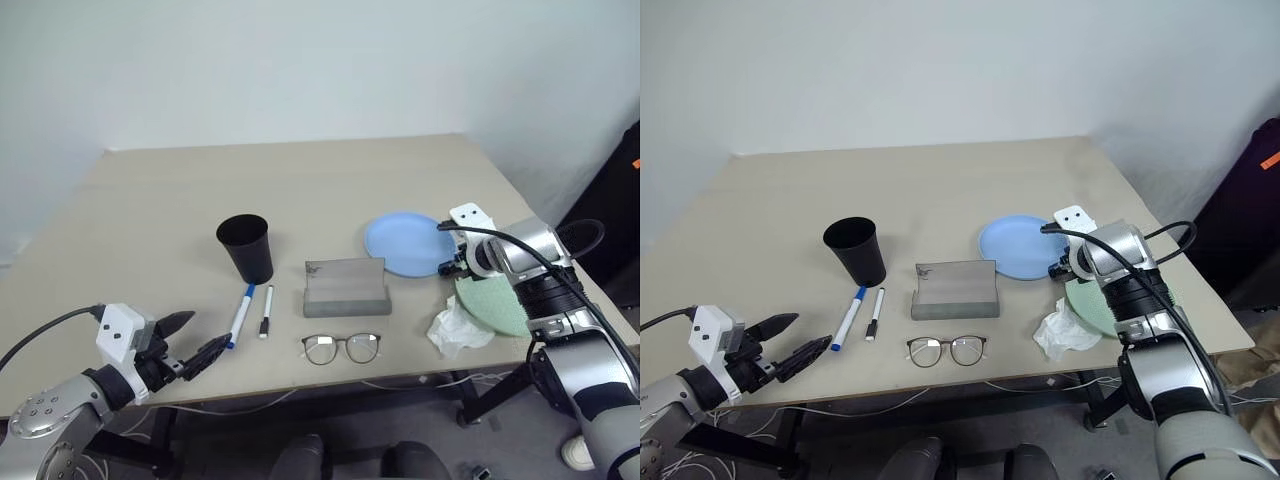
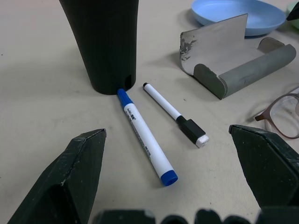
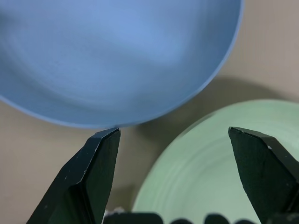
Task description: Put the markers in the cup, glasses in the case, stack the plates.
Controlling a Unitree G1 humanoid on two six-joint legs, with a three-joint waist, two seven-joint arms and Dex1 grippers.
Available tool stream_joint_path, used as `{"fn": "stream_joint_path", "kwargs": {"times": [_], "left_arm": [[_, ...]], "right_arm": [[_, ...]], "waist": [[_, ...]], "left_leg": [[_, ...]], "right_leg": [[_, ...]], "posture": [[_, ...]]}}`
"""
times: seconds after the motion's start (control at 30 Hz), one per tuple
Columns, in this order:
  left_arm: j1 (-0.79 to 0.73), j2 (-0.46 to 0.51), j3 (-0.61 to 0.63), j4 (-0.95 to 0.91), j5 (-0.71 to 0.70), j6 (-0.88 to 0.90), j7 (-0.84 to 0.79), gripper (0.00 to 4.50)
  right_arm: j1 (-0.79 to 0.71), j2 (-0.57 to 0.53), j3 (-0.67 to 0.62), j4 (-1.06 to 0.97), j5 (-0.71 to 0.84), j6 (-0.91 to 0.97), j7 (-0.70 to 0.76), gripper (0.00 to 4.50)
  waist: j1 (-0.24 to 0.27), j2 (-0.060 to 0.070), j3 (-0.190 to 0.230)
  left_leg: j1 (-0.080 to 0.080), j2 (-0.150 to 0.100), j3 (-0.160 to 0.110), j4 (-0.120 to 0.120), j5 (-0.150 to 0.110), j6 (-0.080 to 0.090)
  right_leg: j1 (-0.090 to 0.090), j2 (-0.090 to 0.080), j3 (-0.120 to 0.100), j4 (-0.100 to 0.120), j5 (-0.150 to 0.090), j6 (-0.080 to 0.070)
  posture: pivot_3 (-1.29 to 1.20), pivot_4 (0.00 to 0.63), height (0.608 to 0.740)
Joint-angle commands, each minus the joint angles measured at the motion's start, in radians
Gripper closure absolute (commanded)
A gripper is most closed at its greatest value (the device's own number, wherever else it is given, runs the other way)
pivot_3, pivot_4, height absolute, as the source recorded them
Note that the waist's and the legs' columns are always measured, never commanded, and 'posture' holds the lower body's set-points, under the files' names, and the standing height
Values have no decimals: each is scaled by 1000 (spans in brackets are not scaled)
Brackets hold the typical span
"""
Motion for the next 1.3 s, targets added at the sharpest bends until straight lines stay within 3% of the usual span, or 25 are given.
{"fn": "stream_joint_path", "kwargs": {"times": [0.03, 0.5, 0.63, 0.93, 1.3], "left_arm": [[1, 2, 25, -34, -4, -5, 6, 0], [7, 3, 25, -45, -12, 5, 12, 0], [6, 3, 23, -46, -11, 7, 12, 0], [9, 1, 22, -49, -12, 10, 17, 0], [11, 0, 20, -50, -7, 9, 21, 0]], "right_arm": [[-47, -10, -20, -79, 17, 55, -31, 507], [46, -27, -13, -128, 21, 77, -96, 507], [50, -24, -12, -126, 28, 75, -103, 1314], [59, -11, -2, -142, 55, 108, -107, 4419], [43, -4, -14, -126, 56, 97, -122, 4469]], "waist": [[0, 0, 0], [0, 0, 0], [0, 0, 0], [0, 0, 0], [0, 0, 0]], "left_leg": [[0, 0, 0, 0, 0, 0], [-1, 0, 2, 0, 0, 1], [-1, 0, 2, 0, 1, 1], [-1, 0, 3, 0, 1, 2], [-1, 0, 3, 0, 1, 2]], "right_leg": [[0, 0, 0, 0, 0, 0], [-2, 1, -2, 0, 0, 0], [-2, 2, -2, 0, 0, 1], [-2, 2, -2, 0, 0, 1], [-2, 2, -2, 0, 1, 2]], "posture": [[0, 0, 740], [0, 0, 740], [0, 0, 740], [0, 0, 740], [0, 0, 740]]}}
